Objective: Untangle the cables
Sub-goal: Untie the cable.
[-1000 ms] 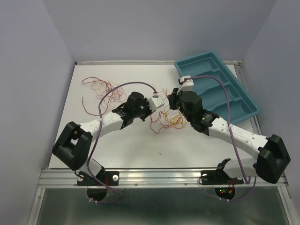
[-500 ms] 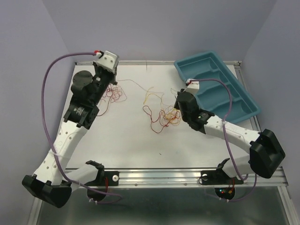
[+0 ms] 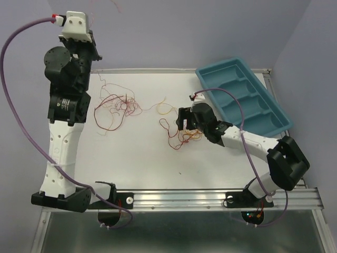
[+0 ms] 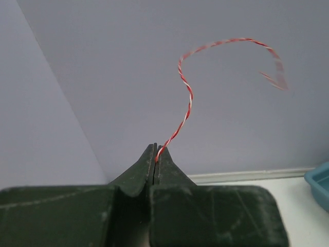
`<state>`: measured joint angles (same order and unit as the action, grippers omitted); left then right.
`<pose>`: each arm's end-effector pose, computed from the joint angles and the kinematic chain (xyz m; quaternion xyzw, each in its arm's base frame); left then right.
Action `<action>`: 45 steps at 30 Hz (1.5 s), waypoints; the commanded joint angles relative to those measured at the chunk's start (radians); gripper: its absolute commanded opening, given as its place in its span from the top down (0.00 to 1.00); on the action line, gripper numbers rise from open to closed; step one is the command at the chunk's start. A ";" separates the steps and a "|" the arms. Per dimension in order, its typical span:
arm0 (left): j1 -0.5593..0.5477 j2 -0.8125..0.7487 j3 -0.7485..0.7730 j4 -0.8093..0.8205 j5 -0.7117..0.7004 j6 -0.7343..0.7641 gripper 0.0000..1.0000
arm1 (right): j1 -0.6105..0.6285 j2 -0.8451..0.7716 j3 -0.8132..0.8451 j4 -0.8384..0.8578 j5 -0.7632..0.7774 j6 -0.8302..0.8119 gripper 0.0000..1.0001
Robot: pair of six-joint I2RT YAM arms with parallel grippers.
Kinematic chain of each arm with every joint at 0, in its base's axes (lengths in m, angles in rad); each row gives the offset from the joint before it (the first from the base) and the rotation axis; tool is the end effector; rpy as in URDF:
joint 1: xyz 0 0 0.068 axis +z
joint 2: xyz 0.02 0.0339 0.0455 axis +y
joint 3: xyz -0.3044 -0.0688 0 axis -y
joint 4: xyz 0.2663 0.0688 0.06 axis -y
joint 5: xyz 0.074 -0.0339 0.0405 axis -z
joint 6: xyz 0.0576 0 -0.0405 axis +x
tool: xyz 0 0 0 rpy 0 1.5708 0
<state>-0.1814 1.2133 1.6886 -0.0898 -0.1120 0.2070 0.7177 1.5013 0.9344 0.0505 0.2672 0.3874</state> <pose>0.2416 -0.0378 0.6232 0.0621 0.5562 0.0419 0.8277 0.2875 0.2308 0.2608 -0.0747 0.8559 0.1637 0.4848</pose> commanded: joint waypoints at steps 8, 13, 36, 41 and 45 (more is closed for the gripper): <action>0.000 0.152 0.571 -0.197 0.346 -0.141 1.00 | 0.026 -0.187 -0.109 0.395 -0.465 -0.203 0.00; 0.000 0.103 0.467 -0.157 0.529 -0.242 1.00 | 0.040 -0.185 -0.051 0.469 -0.638 -0.251 0.00; -0.001 0.129 0.473 -0.084 0.732 -0.446 1.00 | 0.149 0.463 0.608 0.571 -0.611 -0.288 0.00; -0.003 0.098 0.465 -0.083 0.735 -0.436 1.00 | 0.149 0.614 0.740 0.598 -0.596 -0.259 0.00; -0.001 0.068 0.468 -0.093 0.735 -0.422 1.00 | 0.150 0.729 0.863 0.637 -0.550 -0.223 0.00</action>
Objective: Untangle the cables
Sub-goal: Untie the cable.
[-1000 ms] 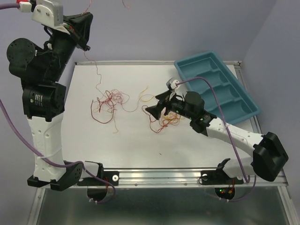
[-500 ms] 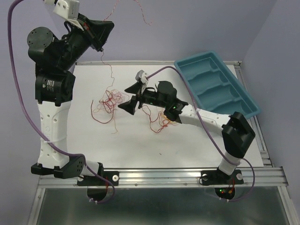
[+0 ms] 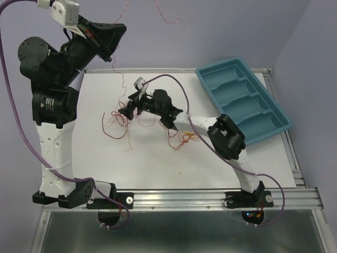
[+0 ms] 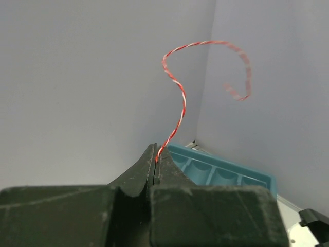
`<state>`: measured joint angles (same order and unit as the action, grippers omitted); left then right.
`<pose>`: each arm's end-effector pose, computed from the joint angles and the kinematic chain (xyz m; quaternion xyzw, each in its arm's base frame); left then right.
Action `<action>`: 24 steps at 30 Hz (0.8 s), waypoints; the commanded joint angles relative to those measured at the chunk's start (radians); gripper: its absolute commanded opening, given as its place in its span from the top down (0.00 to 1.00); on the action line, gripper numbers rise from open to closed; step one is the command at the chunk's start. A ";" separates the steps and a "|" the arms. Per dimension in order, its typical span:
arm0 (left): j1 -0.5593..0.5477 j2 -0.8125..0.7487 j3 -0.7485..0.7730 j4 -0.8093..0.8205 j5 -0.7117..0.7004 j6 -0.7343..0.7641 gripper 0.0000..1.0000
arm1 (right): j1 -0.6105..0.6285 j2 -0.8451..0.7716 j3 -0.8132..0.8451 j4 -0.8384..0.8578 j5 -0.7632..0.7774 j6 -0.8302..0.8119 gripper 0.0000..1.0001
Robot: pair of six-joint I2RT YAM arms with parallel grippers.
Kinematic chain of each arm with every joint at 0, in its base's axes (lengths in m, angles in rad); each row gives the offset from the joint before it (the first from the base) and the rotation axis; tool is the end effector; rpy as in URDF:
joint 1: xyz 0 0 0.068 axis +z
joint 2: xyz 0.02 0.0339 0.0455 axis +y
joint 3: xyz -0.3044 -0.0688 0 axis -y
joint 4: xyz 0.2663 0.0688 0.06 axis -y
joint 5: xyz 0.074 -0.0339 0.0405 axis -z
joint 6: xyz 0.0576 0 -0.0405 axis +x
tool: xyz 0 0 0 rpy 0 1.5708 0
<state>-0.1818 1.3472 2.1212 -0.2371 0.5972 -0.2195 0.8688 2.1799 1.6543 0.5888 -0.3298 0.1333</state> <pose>0.1963 -0.0690 0.7016 0.2468 0.4771 -0.3081 0.7852 0.3621 0.4571 0.2896 -0.3544 0.5870 0.4440 0.5768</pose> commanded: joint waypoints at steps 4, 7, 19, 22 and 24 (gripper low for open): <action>-0.001 -0.111 0.034 0.048 0.012 0.023 1.00 | -0.002 0.182 0.284 0.092 0.054 0.060 0.07; -0.001 -0.132 0.028 0.035 -0.028 0.057 1.00 | -0.002 0.195 0.328 0.068 0.003 0.080 0.75; 0.048 -0.077 -0.309 0.191 -0.240 0.158 1.00 | -0.002 -0.428 -0.094 -0.001 0.083 0.075 0.99; 0.059 -0.062 -0.459 0.295 -0.182 0.132 1.00 | -0.002 -0.535 -0.116 -0.143 0.153 0.058 1.00; 0.059 -0.048 -0.546 0.335 -0.131 0.109 1.00 | -0.004 -0.571 -0.119 -0.217 0.173 0.055 0.99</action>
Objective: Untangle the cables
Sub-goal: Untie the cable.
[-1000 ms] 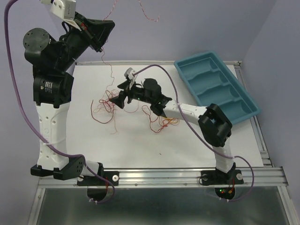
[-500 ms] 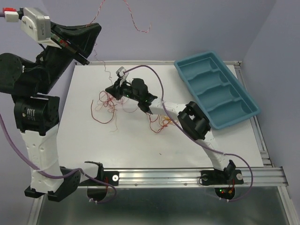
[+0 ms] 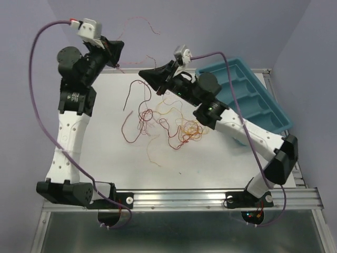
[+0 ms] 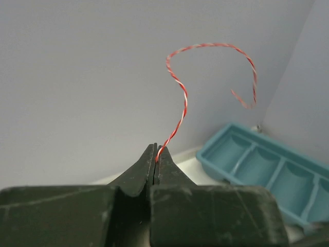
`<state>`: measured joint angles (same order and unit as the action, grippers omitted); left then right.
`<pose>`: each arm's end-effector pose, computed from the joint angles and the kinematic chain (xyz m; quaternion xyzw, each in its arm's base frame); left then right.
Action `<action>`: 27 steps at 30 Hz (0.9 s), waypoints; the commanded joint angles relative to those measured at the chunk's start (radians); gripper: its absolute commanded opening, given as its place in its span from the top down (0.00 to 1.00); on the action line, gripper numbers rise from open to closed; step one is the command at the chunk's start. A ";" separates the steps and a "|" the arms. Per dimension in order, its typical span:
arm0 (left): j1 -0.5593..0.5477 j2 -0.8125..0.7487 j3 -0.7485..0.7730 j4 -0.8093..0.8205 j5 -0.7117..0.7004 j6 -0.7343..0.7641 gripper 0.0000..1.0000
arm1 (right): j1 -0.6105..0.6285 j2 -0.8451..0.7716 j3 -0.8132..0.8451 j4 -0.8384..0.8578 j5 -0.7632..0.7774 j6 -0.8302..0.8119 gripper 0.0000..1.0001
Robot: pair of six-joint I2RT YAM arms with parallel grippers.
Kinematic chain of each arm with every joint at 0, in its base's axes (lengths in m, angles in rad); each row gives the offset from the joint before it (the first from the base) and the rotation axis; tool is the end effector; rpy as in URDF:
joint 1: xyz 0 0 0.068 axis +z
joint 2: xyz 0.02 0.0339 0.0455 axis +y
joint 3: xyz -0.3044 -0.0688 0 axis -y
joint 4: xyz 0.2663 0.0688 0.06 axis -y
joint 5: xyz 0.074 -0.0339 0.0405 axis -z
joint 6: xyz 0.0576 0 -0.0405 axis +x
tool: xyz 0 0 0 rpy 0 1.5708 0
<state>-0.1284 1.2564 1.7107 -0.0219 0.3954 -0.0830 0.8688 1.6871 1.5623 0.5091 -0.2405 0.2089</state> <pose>0.2493 -0.0546 0.6270 0.1774 0.5246 -0.1924 0.8101 0.2785 0.3505 0.4909 -0.2739 0.4929 0.4800 0.6721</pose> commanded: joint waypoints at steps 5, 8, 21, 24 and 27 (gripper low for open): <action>-0.004 0.057 -0.307 0.301 0.347 -0.136 1.00 | -0.002 -0.187 -0.148 -0.270 0.184 0.000 0.99; -0.033 0.029 -0.404 0.370 0.401 -0.162 1.00 | -0.002 -0.231 -0.267 -0.276 0.210 -0.005 0.99; -0.126 -0.143 -0.689 0.470 0.485 -0.029 0.94 | -0.002 -0.319 -0.455 -0.287 0.322 0.020 0.99; -0.148 -0.130 -0.717 0.471 0.499 0.020 0.85 | -0.002 -0.323 -0.461 -0.287 0.333 0.026 1.00; -0.171 -0.111 -0.715 0.447 0.522 0.073 0.73 | -0.002 -0.325 -0.467 -0.290 0.362 0.035 0.99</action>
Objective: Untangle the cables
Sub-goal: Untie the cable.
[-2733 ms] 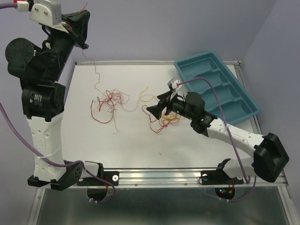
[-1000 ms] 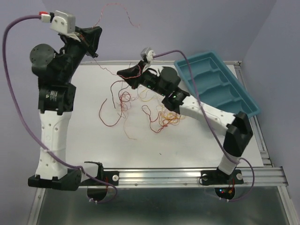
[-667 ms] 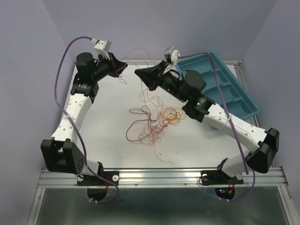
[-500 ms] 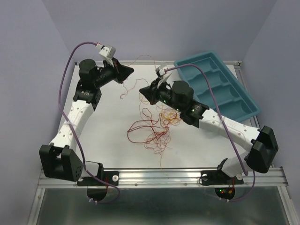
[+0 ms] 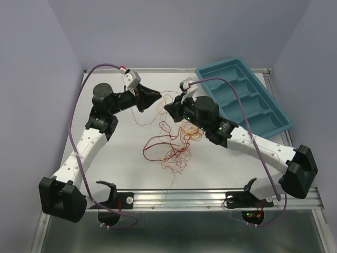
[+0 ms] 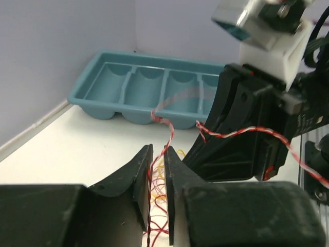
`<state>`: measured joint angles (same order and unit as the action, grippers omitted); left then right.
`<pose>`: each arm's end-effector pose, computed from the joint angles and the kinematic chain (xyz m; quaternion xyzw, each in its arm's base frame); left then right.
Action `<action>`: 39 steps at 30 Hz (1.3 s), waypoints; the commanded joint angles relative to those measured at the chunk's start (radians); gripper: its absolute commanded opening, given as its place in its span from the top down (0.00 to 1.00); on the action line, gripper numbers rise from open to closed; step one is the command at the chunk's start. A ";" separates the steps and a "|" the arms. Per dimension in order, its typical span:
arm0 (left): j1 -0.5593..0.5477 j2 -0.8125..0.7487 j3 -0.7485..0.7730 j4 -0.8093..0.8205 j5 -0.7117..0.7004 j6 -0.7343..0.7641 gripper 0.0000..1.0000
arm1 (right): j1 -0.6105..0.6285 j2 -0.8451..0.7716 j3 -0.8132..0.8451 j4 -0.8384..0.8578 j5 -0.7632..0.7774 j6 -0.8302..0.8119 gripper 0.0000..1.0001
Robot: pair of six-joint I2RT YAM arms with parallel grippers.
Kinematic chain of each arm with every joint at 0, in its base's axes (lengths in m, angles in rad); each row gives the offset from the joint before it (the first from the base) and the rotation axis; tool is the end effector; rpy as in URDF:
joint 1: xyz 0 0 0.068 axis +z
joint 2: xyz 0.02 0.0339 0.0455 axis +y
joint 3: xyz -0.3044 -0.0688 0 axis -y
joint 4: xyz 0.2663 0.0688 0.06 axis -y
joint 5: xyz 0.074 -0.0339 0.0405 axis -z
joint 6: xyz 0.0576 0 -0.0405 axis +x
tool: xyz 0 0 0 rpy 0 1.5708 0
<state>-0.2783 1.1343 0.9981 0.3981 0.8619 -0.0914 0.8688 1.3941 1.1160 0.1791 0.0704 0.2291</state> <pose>0.2485 -0.1165 0.4415 0.3816 0.5197 -0.3824 0.6618 0.2419 0.2798 0.3848 -0.2105 0.7106 0.3278 0.5859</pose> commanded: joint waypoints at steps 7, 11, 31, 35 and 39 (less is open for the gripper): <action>-0.054 0.012 -0.012 -0.013 0.098 0.151 0.52 | -0.002 -0.049 -0.031 0.026 0.095 0.022 0.99; -0.073 -0.010 -0.038 0.008 0.094 0.168 0.44 | -0.002 -0.056 -0.038 0.026 0.095 0.024 1.00; -0.094 -0.071 -0.176 0.257 -0.055 0.041 0.41 | -0.002 0.022 -0.021 0.057 -0.124 0.033 0.99; -0.090 -0.090 -0.187 0.280 -0.090 0.016 0.43 | -0.002 0.023 -0.038 0.088 -0.150 0.038 0.99; -0.078 -0.096 -0.196 0.303 -0.096 -0.019 0.45 | -0.002 0.026 -0.048 0.108 -0.165 0.039 0.99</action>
<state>-0.3637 1.0695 0.8120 0.6037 0.7856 -0.0673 0.8688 1.4193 1.0969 0.2031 -0.0551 0.2626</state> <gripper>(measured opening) 0.559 0.012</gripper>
